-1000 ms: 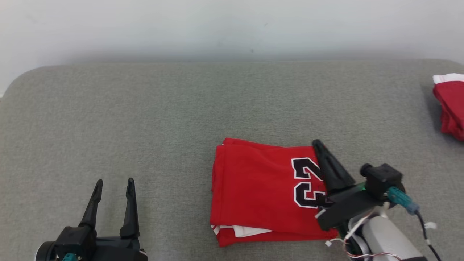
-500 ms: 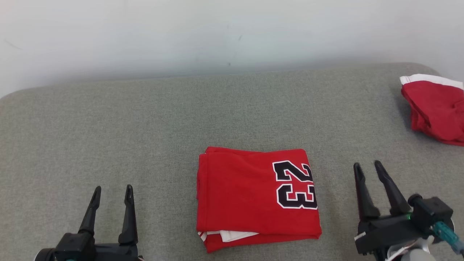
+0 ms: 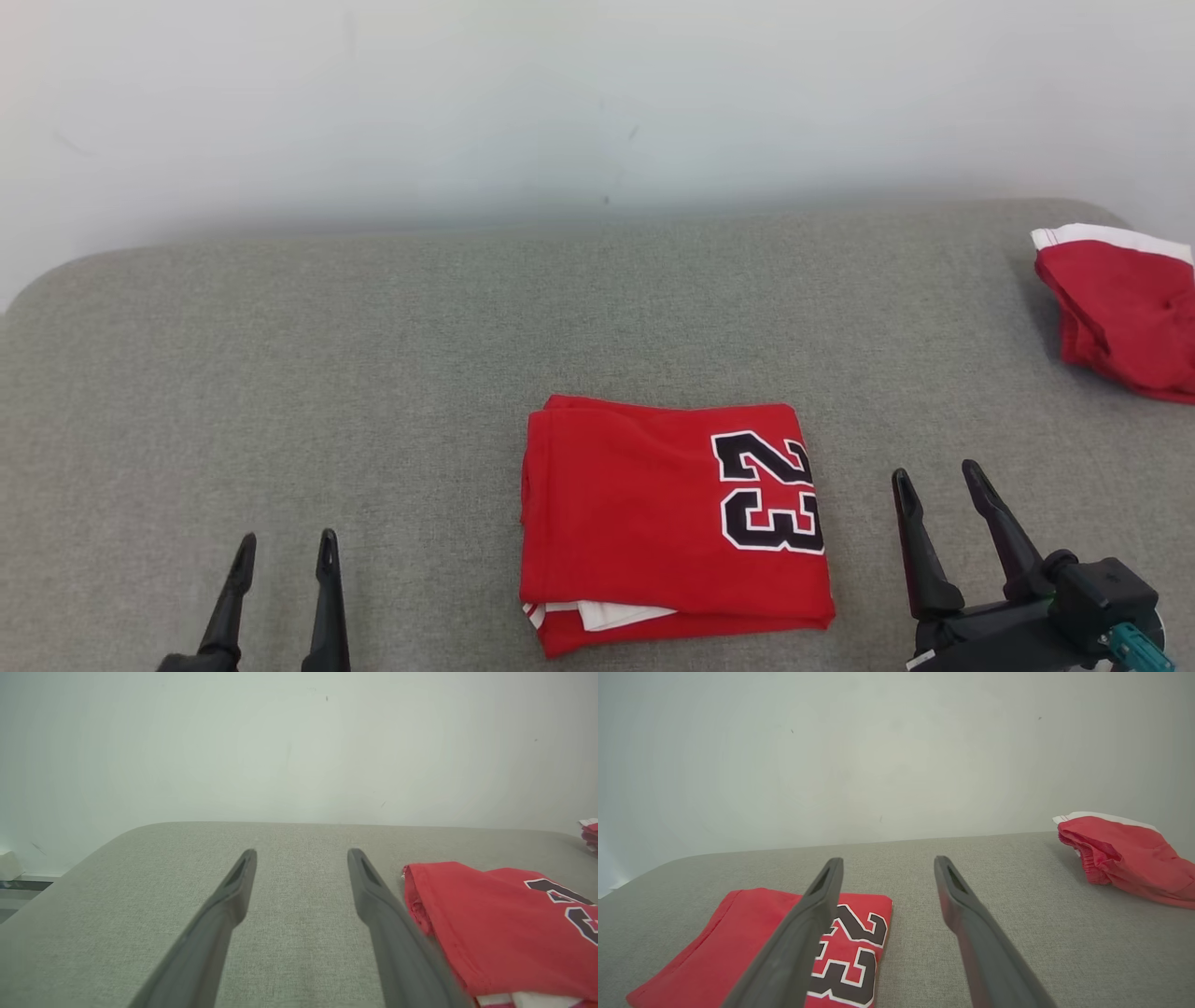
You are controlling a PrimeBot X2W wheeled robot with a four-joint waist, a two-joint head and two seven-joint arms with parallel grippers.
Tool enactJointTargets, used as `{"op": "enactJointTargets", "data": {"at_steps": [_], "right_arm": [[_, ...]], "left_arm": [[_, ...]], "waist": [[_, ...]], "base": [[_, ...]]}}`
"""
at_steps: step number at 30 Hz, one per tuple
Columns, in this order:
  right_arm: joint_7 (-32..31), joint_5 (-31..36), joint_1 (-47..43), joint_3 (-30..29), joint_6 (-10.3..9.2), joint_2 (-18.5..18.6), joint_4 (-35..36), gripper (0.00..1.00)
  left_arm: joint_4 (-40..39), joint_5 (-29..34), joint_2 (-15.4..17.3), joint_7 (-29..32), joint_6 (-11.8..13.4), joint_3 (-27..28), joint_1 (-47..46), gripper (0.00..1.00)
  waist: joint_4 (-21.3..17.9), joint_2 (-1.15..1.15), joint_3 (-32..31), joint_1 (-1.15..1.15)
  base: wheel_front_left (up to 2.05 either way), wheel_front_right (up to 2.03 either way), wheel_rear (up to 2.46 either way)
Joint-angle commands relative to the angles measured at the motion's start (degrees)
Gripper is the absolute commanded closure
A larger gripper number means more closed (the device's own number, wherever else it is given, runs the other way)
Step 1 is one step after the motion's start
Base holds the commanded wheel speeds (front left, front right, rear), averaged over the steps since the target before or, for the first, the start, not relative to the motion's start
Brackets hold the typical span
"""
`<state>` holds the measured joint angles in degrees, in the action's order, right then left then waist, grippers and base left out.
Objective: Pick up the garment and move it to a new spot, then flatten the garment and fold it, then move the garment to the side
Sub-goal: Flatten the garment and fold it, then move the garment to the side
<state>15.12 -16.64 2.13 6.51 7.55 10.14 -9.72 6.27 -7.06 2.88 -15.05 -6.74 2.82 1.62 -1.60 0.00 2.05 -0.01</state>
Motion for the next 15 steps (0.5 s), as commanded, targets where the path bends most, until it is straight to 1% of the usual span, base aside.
{"op": "enactJointTargets", "data": {"at_steps": [1, 15], "right_arm": [[0.0, 0.1, -0.9, 0.0, -0.17, 0.2, 0.3, 0.0], [-0.1, 1.2, -2.3, -0.1, -0.17, -0.5, -0.2, 0.0]], "left_arm": [[-0.2, 0.2, 0.1, -0.2, -0.1, -0.1, 1.3, 0.0], [-1.9, 0.7, 0.3, -0.2, -0.2, 1.5, 3.1, 0.0]], "waist": [[0.6, 0.0, -0.5, 0.01], [1.7, 0.0, -1.9, 0.01]], "base": [[0.0, 0.0, 0.0], [0.0, 0.0, 0.0]]}}
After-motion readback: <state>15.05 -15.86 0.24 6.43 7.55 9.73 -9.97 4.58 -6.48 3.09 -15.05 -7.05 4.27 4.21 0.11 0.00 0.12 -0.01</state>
